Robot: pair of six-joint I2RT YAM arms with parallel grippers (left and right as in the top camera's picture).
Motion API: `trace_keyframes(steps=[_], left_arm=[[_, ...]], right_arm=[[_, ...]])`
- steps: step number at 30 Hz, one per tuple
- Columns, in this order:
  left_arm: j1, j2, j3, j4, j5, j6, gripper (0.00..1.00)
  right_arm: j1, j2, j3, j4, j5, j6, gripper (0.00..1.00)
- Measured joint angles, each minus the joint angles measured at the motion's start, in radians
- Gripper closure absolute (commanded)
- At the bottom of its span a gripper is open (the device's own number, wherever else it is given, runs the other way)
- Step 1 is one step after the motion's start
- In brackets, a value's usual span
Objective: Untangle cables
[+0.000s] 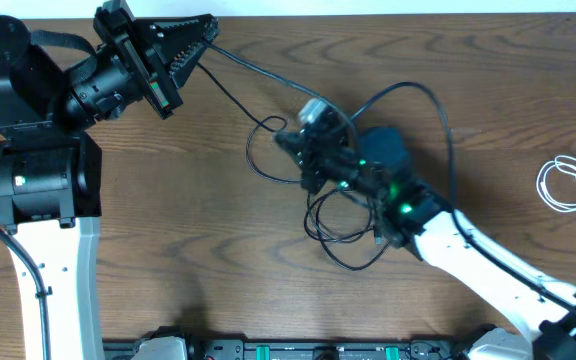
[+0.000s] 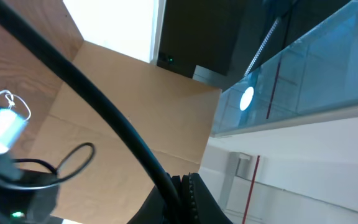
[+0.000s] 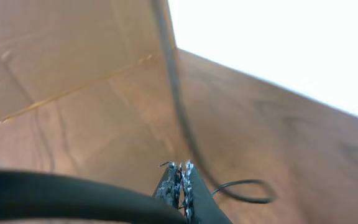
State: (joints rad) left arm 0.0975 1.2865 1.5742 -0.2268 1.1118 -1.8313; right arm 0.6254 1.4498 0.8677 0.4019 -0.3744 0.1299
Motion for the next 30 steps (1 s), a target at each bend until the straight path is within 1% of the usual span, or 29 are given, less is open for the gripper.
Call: trace_keyframes(steps=[4, 7, 11, 12, 14, 16, 18, 23, 25, 28, 30], left_arm=[[0.0, 0.0, 0.0, 0.0, 0.0, 0.014, 0.93], [0.0, 0.0, 0.0, 0.0, -0.001, 0.022, 0.93], [0.0, 0.0, 0.0, 0.0, 0.0, 0.026, 0.93], [0.0, 0.0, 0.0, 0.0, -0.001, 0.026, 0.92], [0.0, 0.0, 0.0, 0.0, 0.0, 0.026, 0.93], [0.0, 0.0, 0.0, 0.0, 0.0, 0.026, 0.93], [0.0, 0.0, 0.0, 0.0, 0.0, 0.026, 0.92], [0.0, 0.0, 0.0, 0.0, 0.0, 0.03, 0.93], [0.0, 0.0, 0.0, 0.0, 0.0, 0.033, 0.92], [0.0, 0.0, 0.0, 0.0, 0.0, 0.04, 0.93], [0.0, 0.0, 0.0, 0.0, 0.0, 0.045, 0.93]], right_arm=[[-0.06, -0.007, 0.0, 0.027, 0.001, 0.002, 0.99], [-0.102, -0.007, -0.003, 0.122, 0.0, 0.052, 0.99], [-0.185, -0.006, -0.01, 0.422, -0.027, 0.217, 0.99], [-0.201, -0.007, -0.009, 0.472, -0.031, 0.252, 0.99], [-0.237, -0.011, -0.008, 0.542, -0.038, 0.319, 0.99], [-0.272, -0.014, -0.008, 0.559, -0.043, 0.37, 0.99], [-0.305, -0.015, -0.007, 0.517, -0.042, 0.397, 0.99], [-0.389, -0.016, -0.005, 0.182, 0.082, 0.418, 0.99], [-0.412, -0.016, -0.006, 0.092, 0.153, 0.422, 0.99], [-0.442, -0.016, -0.006, 0.021, 0.221, 0.423, 0.99], [-0.461, -0.016, -0.006, 0.013, 0.243, 0.424, 0.99]])
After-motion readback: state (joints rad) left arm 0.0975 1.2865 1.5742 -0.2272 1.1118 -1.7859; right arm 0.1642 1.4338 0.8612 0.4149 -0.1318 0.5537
